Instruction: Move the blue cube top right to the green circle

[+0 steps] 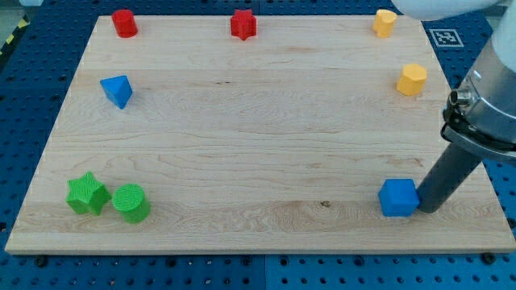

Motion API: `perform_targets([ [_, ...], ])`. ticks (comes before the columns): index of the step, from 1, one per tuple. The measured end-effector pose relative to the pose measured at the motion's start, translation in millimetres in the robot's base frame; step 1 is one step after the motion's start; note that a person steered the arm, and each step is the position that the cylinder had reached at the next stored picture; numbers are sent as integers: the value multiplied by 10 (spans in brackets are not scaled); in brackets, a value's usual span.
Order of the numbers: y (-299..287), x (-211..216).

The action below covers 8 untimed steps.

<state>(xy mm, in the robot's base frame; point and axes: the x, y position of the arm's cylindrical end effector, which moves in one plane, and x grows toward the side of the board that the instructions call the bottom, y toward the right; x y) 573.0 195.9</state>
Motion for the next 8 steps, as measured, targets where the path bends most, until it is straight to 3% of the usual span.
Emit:
perform_targets([
  [3, -1065, -36],
  [4, -1136, -287],
  [8, -1966, -342],
])
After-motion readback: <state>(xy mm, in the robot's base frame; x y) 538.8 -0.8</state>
